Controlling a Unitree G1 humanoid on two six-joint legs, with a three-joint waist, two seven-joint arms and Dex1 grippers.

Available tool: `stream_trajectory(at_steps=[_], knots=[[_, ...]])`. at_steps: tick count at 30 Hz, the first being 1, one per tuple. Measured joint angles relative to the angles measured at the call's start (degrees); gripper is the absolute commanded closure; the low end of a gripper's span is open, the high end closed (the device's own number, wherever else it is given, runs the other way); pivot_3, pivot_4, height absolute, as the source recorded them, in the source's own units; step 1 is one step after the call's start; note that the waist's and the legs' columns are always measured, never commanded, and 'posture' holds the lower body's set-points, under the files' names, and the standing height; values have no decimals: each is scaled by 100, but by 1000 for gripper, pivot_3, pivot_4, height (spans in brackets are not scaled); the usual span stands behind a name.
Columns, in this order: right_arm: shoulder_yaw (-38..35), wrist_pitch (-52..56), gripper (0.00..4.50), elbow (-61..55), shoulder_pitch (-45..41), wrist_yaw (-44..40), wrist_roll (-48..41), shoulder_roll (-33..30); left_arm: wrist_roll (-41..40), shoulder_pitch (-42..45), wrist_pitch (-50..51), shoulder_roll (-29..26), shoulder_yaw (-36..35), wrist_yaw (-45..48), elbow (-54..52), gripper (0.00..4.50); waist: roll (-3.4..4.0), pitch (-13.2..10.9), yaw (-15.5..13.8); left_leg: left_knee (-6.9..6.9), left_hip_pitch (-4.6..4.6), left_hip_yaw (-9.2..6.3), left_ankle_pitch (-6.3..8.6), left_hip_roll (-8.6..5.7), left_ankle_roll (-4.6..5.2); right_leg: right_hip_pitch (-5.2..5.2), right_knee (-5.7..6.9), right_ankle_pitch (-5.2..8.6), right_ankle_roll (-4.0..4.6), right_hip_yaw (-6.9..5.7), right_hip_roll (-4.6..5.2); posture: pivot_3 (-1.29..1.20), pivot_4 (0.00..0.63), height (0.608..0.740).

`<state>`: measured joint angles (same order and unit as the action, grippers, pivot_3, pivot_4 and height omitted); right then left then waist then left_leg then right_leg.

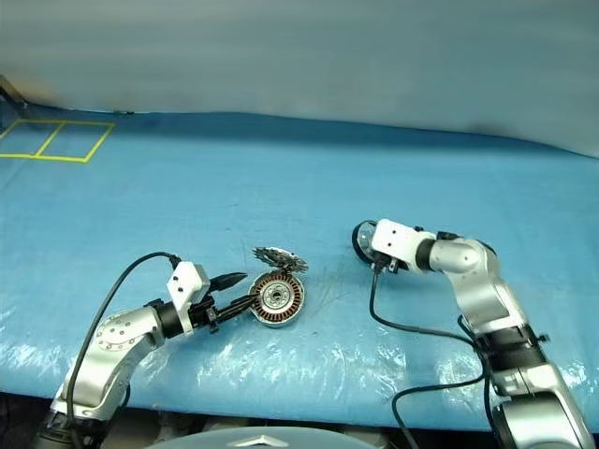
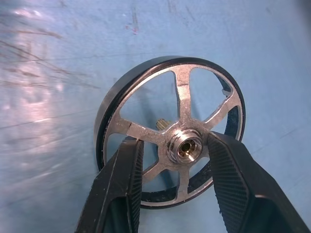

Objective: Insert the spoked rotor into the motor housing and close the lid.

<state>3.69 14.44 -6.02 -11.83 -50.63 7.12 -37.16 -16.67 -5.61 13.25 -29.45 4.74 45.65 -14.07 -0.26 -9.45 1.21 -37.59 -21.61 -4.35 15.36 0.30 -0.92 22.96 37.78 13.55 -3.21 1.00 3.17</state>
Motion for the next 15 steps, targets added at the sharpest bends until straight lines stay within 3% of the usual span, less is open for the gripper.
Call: stream_trajectory(at_steps=[7, 15], knots=[[-640, 1157, 2828, -1967, 1565, 525, -955, 637, -40, 65, 28, -90, 34, 250, 42, 1827, 1, -1, 12, -6, 3, -1, 0, 5, 0, -2, 3, 6, -17, -3, -6, 0, 150, 740], [-455, 2239, 2828, -3778, 2569, 756, -2191, 982, -325, 412, 125, -431, 28, 946, 133, 1827, 2, -1, 1, -14, 1, 1, -1, 4, -1, -3, 1, 18, -25, -1, -5, 0, 150, 740]])
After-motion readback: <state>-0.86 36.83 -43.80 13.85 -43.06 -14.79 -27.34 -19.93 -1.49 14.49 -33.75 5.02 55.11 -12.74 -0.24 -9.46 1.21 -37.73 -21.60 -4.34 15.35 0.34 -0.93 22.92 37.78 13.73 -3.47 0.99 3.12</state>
